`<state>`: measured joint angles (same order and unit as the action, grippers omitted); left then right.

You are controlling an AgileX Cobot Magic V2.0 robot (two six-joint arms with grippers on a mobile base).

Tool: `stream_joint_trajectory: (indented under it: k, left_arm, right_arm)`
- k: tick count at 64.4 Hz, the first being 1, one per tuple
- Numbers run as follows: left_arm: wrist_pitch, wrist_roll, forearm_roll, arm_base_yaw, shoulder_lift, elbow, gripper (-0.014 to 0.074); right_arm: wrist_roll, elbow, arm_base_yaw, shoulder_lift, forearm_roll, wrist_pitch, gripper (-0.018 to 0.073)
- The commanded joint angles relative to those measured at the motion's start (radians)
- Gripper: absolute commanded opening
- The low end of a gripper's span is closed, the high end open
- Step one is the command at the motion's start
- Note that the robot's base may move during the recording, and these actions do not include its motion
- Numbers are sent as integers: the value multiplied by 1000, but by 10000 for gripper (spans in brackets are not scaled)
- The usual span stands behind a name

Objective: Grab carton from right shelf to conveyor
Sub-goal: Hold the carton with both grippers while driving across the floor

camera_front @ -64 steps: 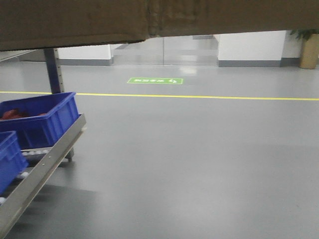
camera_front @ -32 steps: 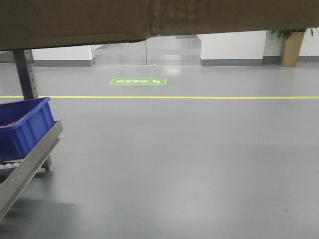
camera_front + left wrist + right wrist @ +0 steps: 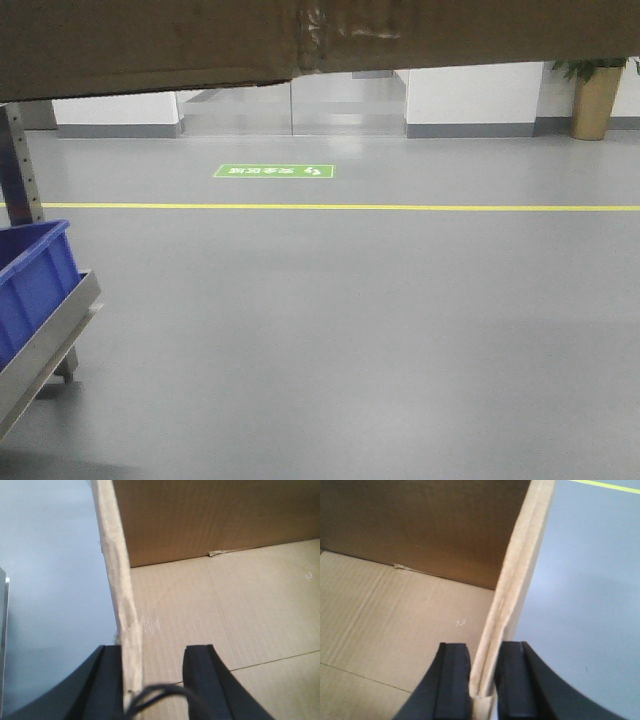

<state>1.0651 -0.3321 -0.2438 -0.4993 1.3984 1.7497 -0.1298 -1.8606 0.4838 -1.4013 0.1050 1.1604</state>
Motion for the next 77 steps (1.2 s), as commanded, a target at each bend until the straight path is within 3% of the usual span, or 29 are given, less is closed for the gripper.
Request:
stream_joint_trajectory:
  k: [1, 77]
  left_arm:
    - [-87, 37, 99, -19, -16, 8, -17]
    - [-89, 37, 58, -19, -16, 8, -17]
  right_arm:
    - [19, -2, 9, 1, -65, -77, -64]
    - [19, -2, 9, -7, -65, -77, -64]
